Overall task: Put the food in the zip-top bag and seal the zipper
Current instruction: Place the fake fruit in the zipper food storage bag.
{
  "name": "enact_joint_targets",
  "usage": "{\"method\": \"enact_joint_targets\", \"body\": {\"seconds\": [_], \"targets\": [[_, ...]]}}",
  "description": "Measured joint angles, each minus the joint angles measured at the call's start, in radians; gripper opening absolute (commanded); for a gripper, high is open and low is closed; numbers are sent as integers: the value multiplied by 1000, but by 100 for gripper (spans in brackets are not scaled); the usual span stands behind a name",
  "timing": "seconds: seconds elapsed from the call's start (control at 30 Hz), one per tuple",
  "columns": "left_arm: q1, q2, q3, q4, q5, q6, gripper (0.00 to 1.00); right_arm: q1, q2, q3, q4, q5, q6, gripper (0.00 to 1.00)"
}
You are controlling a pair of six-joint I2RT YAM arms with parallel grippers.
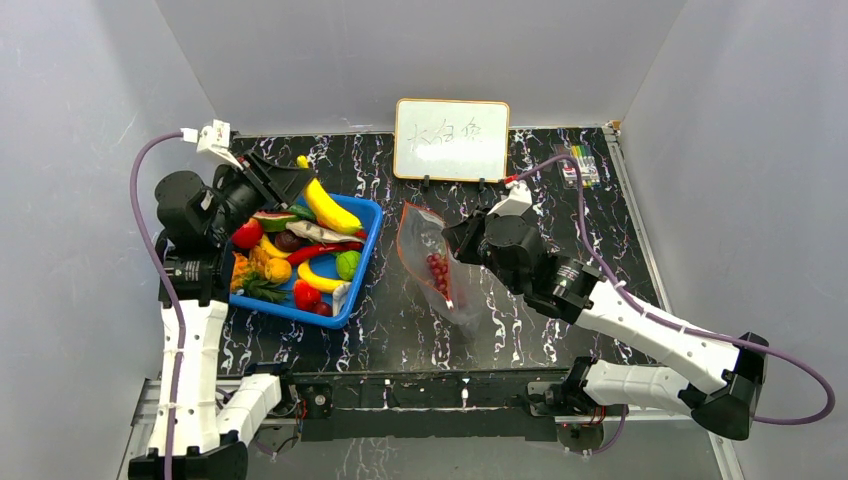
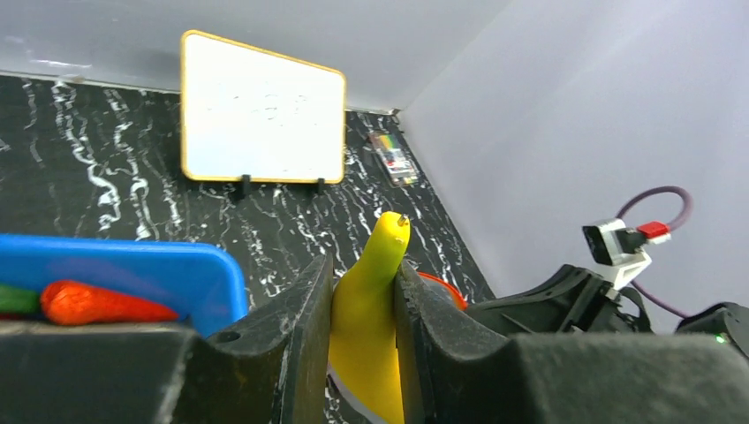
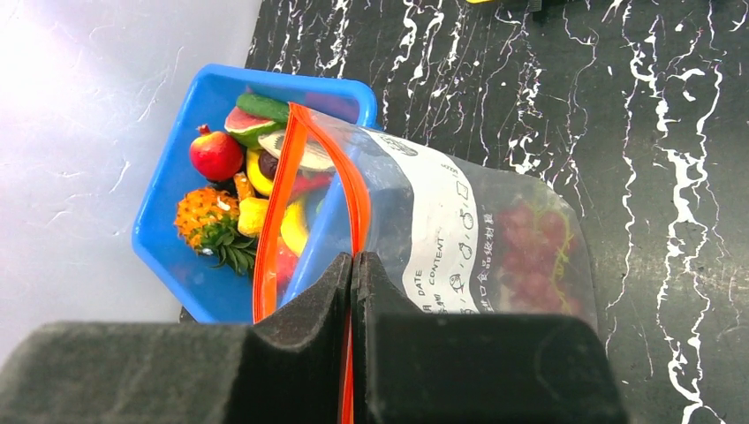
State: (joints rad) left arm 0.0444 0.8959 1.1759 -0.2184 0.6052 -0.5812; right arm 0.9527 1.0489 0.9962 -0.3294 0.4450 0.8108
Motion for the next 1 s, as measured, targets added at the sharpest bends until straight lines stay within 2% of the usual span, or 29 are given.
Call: {"method": "enact_joint_targets", "body": {"seconds": [0.13, 0.33, 0.63, 0.87, 1.0], "targets": [[-47, -5, -40, 90, -11, -28, 0, 0, -7, -13, 13, 1, 11, 0], [-169, 65, -52, 123, -78, 58, 0, 0, -7, -17, 18, 0, 15, 0], [-443, 132, -96, 205, -234, 281, 0, 0, -7, -17, 19, -3, 15, 0], [-625, 146, -167, 426, -340, 521, 0, 0, -7, -17, 19, -7, 27, 0], [-687, 180, -204, 512, -378, 661, 0, 0, -8, -17, 19, -7, 29, 0]]}}
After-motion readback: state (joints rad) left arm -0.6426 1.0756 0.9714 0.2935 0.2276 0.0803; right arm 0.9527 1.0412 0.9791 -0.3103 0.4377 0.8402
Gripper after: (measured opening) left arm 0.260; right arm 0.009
